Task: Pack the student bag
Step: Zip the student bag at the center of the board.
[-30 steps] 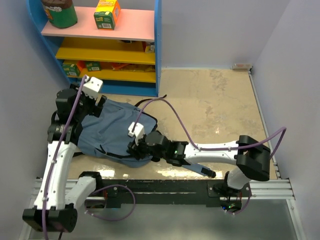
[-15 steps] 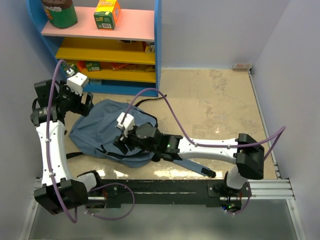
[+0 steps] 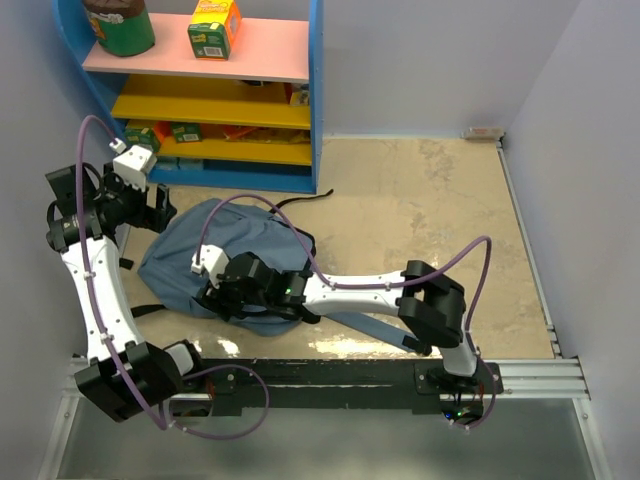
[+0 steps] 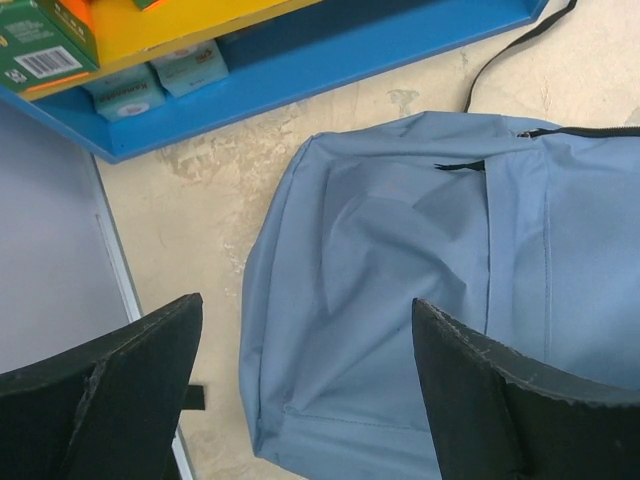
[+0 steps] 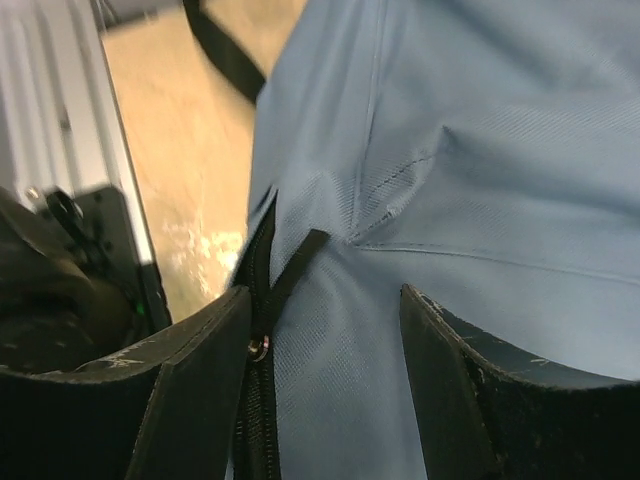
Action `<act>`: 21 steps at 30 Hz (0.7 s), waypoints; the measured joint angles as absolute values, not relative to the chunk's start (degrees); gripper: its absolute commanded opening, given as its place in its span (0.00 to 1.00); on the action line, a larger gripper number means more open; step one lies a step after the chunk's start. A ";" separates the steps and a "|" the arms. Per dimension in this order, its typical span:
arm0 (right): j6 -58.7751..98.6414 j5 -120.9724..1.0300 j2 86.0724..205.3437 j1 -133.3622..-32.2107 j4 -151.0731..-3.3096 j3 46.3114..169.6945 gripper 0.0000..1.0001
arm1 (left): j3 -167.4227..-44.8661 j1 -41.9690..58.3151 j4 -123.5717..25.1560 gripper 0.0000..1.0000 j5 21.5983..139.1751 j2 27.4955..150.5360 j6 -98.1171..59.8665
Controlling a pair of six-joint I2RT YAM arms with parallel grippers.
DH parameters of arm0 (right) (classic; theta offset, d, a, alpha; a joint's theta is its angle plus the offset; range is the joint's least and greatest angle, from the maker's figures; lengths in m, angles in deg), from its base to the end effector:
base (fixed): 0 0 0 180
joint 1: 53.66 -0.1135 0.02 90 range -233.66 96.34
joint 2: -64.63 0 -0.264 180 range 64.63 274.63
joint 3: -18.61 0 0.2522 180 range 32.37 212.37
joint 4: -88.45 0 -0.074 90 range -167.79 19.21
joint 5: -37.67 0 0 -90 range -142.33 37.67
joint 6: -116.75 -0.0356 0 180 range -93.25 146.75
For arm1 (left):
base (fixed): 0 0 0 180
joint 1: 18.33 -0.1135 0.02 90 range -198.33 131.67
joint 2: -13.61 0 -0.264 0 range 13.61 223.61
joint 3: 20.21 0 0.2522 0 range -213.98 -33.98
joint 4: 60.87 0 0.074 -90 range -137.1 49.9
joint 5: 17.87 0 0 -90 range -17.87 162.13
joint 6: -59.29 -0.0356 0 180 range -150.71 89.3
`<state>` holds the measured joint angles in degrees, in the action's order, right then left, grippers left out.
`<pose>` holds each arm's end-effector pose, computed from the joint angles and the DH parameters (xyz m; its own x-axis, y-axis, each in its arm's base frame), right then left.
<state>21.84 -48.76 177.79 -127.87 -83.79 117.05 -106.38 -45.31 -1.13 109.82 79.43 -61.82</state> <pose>0.1297 0.4507 0.2503 -0.1845 -0.3386 -0.9227 -0.9324 0.3572 0.0554 0.2124 0.0837 0.3772 -0.4521 0.2286 -0.8622 0.3453 0.9361 0.0671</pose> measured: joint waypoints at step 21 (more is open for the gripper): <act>21.45 -50.59 181.53 -128.25 -79.92 122.43 0.52 | -101.59 -47.54 -0.80 0.88 113.16 79.78 -61.88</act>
<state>21.45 -50.59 181.53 -128.25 -79.92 122.43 -101.59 -47.54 -0.80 113.16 79.78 -61.88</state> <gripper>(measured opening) 0.537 0.882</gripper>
